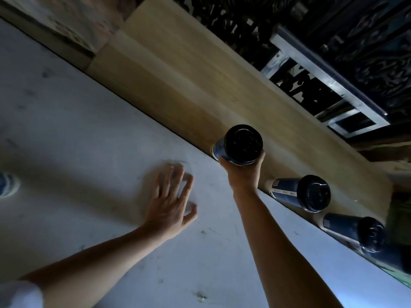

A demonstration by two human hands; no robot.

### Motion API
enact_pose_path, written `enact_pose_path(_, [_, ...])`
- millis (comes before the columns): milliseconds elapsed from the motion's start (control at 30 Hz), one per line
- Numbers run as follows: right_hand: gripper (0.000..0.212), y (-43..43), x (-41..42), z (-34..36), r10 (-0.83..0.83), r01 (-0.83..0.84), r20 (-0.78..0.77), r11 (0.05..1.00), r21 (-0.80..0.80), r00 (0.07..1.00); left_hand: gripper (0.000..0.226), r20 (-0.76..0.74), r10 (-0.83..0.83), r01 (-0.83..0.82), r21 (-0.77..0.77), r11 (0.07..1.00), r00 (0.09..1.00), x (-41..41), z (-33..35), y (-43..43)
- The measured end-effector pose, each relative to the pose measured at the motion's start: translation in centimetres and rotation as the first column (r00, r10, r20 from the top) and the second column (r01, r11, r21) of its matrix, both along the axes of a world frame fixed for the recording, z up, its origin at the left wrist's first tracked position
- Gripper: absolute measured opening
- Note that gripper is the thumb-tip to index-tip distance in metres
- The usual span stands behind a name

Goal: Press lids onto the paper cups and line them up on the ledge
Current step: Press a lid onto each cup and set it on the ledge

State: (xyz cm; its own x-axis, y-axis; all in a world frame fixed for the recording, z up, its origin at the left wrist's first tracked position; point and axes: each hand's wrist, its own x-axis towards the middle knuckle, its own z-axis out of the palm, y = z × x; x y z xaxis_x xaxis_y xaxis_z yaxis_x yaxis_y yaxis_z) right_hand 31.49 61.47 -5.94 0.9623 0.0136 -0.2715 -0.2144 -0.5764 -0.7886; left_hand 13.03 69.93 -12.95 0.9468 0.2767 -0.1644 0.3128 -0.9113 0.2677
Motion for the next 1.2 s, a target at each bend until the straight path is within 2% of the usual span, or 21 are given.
enact_pose_path(167, [0.081, -0.4, -0.5, -0.4, -0.046, 0.046, -0.021, 0.999, -0.002, 0.999, 0.089, -0.005, 0.005, -0.005, -0.020, 1.000, 1.000, 0.0, -0.2, -0.1])
enact_pose_path(300, [0.073, -1.4, -2.8, -0.2, -0.007, -0.022, -0.157, 0.982, -0.187, 0.988, 0.083, 0.038, -0.050, 0.051, -0.039, 0.998, 0.998, -0.6, -0.4, 0.6])
enact_pose_path(400, [0.068, -3.0, -7.2, -0.6, 0.095, -0.170, -0.196, 0.894, -0.414, 0.976, 0.073, 0.067, -0.148, 0.150, -0.025, 0.988, 0.987, -2.4, -0.4, 2.0])
enact_pose_path(500, [0.058, -4.3, -13.7, -0.9, 0.271, -0.328, -0.186, 0.776, -0.538, 0.945, 0.065, 0.054, -0.175, 0.176, -0.015, 0.984, 0.983, -5.4, -0.1, 3.3])
enact_pose_path(567, [0.062, -4.6, -18.2, -1.2, 0.317, -0.382, -0.217, 0.718, -0.582, 0.924, 0.062, 0.038, -0.158, 0.159, -0.008, 0.987, 0.987, -8.2, 0.3, 3.9])
enact_pose_path(733, [0.075, -4.2, -29.1, -1.1, 0.419, -0.516, -0.306, 0.626, -0.584, 0.855, 0.061, 0.012, -0.094, 0.094, 0.015, 0.996, 0.996, -17.4, 1.5, 4.1])
enact_pose_path(833, [0.078, -4.0, -35.7, -0.7, 0.464, -0.577, -0.346, 0.596, -0.559, 0.815, 0.062, -0.045, -0.048, 0.047, -0.007, 0.999, 0.998, -23.3, 2.5, 4.2])
enact_pose_path(933, [0.088, -3.7, -41.3, -0.2, 0.499, -0.633, -0.393, 0.552, -0.543, 0.772, 0.058, -0.097, -0.025, 0.029, 0.038, 0.999, 0.995, -28.6, 3.6, 5.5])
enact_pose_path(1033, [0.096, -2.9, -44.0, 0.6, 0.488, -0.643, -0.419, 0.567, -0.514, 0.766, 0.051, -0.121, 0.033, -0.026, 0.055, 0.998, 0.992, -32.0, 4.5, 8.4])
enact_pose_path(1200, [0.077, -0.1, -45.0, 1.8, 0.474, -0.655, -0.453, 0.568, -0.498, 0.755, 0.048, -0.197, 0.169, -0.153, 0.091, 0.984, 0.966, -35.1, 5.7, 15.0])
